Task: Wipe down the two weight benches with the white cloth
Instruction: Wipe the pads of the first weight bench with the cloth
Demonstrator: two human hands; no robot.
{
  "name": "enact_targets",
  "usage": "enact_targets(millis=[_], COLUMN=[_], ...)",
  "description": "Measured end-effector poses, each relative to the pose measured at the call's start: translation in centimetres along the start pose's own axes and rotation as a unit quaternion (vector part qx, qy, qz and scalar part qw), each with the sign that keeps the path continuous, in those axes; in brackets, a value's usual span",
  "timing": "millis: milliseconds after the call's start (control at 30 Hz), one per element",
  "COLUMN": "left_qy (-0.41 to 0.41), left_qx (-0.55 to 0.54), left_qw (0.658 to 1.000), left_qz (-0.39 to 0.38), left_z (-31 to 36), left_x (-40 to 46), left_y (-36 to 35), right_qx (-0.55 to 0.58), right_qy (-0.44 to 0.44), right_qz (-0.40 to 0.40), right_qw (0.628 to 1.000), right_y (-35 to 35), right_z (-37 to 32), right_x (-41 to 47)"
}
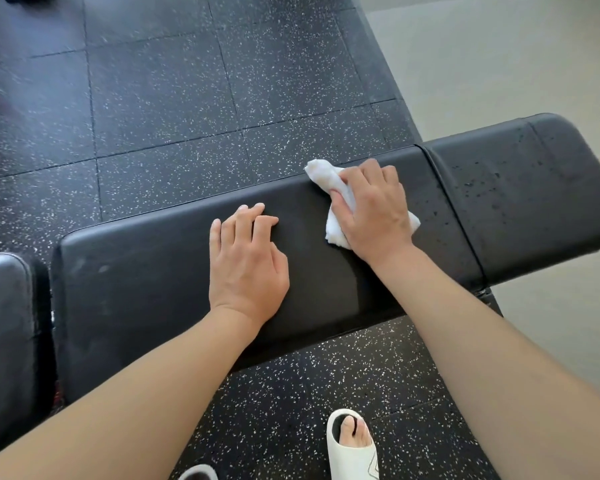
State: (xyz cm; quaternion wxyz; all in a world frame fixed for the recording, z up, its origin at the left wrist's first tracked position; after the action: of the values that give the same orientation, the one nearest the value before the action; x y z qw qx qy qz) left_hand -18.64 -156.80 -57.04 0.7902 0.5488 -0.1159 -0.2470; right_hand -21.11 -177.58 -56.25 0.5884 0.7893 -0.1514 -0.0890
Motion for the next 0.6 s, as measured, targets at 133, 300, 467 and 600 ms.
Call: enact_targets(millis=[133, 300, 467, 600], left_qy=[0.000, -0.004, -0.007, -0.010], left_qx=[0.002, 0.005, 0.009, 0.015], left_qw=[1.000, 1.000, 1.000, 1.000], left_qz=[0.005, 0.009, 0.011, 0.009], left_z=[0.0, -0.2, -0.2, -0.3], left_x=[0.0, 0.1, 0.3, 0.3], left_y=[-0.1, -0.3, -0.4, -0.5], right_qx=[0.022, 0.049, 0.011, 0.005], right_qy=[0.047, 0.146, 0.183, 0.093], right_qz=[-0.006, -0.058, -0.058, 0.002], right_qw=[0.999, 0.986, 0.981, 0.996], right_y=[0.4, 1.5, 1.6, 1.4], right_z=[0.7, 5.1, 6.5, 5.9], right_x=[-5.1, -11.2, -5.5, 2.4])
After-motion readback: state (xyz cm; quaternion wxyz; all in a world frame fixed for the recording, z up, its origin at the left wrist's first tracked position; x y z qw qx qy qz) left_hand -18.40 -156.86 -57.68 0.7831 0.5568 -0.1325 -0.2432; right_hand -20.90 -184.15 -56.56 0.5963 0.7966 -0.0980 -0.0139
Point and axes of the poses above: each hand's wrist, its own x-axis towards the middle knuckle, its own y-axis out of the back of the hand, z = x × y, the point moved 2 cm from there along x, towards the middle knuckle, and after that the axes turned 11 degrees about -z, right-handed, at the moved point
